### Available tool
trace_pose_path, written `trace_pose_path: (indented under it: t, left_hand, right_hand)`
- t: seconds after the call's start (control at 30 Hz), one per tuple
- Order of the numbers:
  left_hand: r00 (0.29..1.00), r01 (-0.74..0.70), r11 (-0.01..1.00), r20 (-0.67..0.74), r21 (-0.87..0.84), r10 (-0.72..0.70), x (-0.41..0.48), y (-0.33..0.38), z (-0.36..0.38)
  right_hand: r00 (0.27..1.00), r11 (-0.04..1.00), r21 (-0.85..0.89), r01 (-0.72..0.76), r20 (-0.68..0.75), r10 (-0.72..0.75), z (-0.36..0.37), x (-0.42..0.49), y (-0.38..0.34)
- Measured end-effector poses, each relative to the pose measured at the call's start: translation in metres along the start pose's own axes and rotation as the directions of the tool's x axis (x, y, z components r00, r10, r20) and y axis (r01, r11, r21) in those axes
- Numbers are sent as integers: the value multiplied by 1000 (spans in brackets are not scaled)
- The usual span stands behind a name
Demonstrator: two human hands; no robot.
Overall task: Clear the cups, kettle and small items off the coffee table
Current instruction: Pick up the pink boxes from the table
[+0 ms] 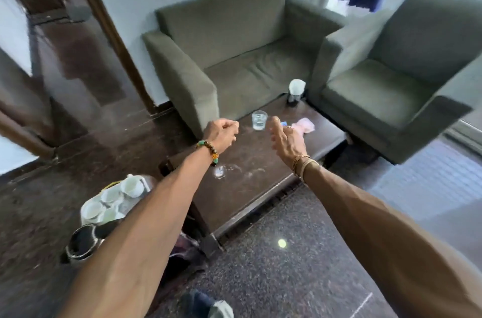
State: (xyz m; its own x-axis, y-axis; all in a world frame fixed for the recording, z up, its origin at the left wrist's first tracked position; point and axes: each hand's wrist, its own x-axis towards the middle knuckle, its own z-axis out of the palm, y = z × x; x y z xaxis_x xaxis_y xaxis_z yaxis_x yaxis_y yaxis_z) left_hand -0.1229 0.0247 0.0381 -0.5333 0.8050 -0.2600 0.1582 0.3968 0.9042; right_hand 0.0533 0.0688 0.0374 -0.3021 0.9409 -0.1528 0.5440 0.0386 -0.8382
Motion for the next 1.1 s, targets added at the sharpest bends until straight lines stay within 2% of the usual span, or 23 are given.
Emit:
trace_pose_path:
  t: [0.1,0.23,0.37,0.6,0.87,1.1]
  left_hand:
    - [996,-78,997,50,-4,78,-23,36,54]
    - [975,-159,987,158,-2,157,-41,68,112]
    - [948,-164,985,282,46,145,-44,76,166]
    - [886,-122,986,461,116,55,-35,68,257]
    - [813,-219,971,568,92,129,-21,112,333]
    - [791,-199,971,607,130,81,0,129,409]
  right_hand:
    - [985,999,-44,-20,-171,12,-60,-8,21]
    - [963,996,48,-81,-253,91,-119,-18,49]
    - [928,985,96,-147,-331,170,-157,-26,85]
    - [855,938,167,-303,-388,345,-200,-32,147]
    - [764,927,210,-310,-525,375,-270,-11,172]
    - [740,908,253,-335,-526,419,-312,21,214]
